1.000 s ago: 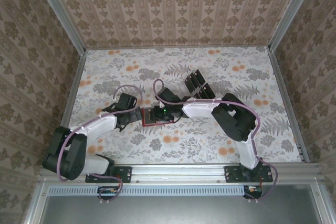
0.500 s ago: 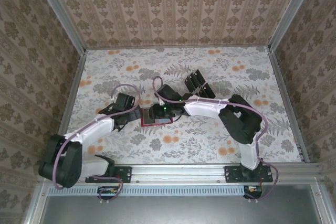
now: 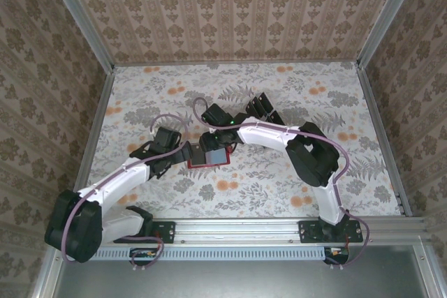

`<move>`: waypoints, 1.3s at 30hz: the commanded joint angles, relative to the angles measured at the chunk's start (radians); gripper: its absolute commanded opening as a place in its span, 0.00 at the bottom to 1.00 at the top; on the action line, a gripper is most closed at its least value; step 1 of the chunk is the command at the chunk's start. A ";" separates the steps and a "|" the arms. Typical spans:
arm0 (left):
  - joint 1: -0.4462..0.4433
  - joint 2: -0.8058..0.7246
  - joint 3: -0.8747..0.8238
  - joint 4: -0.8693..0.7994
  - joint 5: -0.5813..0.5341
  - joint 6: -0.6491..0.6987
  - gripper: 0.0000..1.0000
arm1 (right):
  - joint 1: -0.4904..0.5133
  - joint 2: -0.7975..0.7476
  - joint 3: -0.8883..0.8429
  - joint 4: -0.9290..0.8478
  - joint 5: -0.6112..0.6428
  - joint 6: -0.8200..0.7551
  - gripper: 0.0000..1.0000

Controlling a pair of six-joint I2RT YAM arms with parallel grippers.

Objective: Put the credit cards into the card holder
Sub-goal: Insert the credit card into the card slot, then flip over the card slot on the card holder.

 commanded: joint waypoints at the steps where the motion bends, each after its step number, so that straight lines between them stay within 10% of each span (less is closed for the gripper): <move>1: -0.015 0.006 -0.003 -0.009 0.005 -0.019 1.00 | -0.011 0.014 0.001 -0.054 0.090 -0.049 0.50; 39: -0.082 -0.048 -0.058 0.088 0.018 0.030 1.00 | -0.072 0.063 -0.130 0.187 -0.226 0.246 0.52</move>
